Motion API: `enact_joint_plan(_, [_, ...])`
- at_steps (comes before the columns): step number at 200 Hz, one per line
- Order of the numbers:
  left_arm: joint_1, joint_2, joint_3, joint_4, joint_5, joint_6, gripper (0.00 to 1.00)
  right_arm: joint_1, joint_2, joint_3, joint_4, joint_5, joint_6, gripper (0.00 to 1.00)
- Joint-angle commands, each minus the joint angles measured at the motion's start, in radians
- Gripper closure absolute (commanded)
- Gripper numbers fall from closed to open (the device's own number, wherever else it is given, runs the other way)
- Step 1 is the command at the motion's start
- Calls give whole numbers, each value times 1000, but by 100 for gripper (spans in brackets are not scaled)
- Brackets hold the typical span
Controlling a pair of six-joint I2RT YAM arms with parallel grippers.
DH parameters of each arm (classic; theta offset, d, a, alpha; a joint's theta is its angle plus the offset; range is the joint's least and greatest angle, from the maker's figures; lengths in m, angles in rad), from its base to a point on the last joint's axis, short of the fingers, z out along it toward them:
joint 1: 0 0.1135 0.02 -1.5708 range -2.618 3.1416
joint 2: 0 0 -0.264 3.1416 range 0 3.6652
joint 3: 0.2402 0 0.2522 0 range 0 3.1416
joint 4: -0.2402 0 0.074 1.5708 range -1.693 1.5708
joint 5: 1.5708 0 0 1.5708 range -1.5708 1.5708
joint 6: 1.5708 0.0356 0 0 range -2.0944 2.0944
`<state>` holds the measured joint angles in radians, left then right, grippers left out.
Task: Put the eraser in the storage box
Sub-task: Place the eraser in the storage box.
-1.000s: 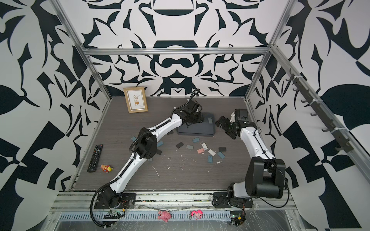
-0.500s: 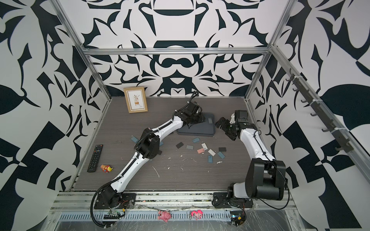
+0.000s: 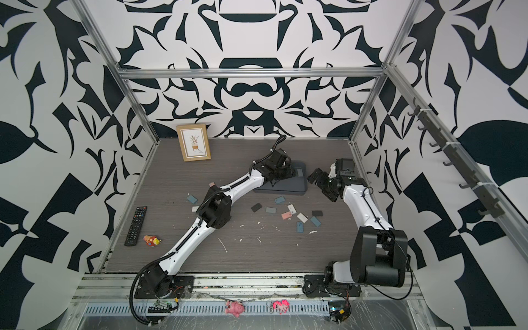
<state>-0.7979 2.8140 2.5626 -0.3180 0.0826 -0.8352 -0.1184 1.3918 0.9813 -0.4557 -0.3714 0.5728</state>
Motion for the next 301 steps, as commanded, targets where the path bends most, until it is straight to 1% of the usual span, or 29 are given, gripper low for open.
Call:
enact_joint_plan(1, [-6,30,32,6,-14,-27,74,-9,-42,3,15,-6,-4,1])
enact_joint_plan(16, [-6,33,32,10,-15,-32,71,-10,-45,4,12,-4,-4,1])
enact_joint_plan(32, [-7,38,33,13,-15,-36,70,-13,-50,5,12,-6,-4,1])
enact_joint_plan(47, [-9,39,30,14,-16,-37,66,-14,-53,3,10,-5,-4,1])
enact_joint_plan(71, [-11,43,26,19,-17,-42,66,-19,-59,4,9,-5,-4,1])
enact_joint_plan(100, [-14,48,25,20,-18,-49,63,-23,-64,5,9,-9,-4,1])
enact_joint_plan(179, [-15,61,37,59,1,-81,51,-26,-77,-6,6,-12,1,1])
enact_joint_plan(242, [-27,83,67,106,33,-117,45,-28,-85,2,-8,-12,-4,1])
enact_joint_plan(270, [-26,71,61,97,39,-114,43,-28,-85,2,-11,-12,-4,1])
enact_joint_plan(301, [-26,27,34,89,40,-99,36,-29,-88,8,-28,-8,-7,1])
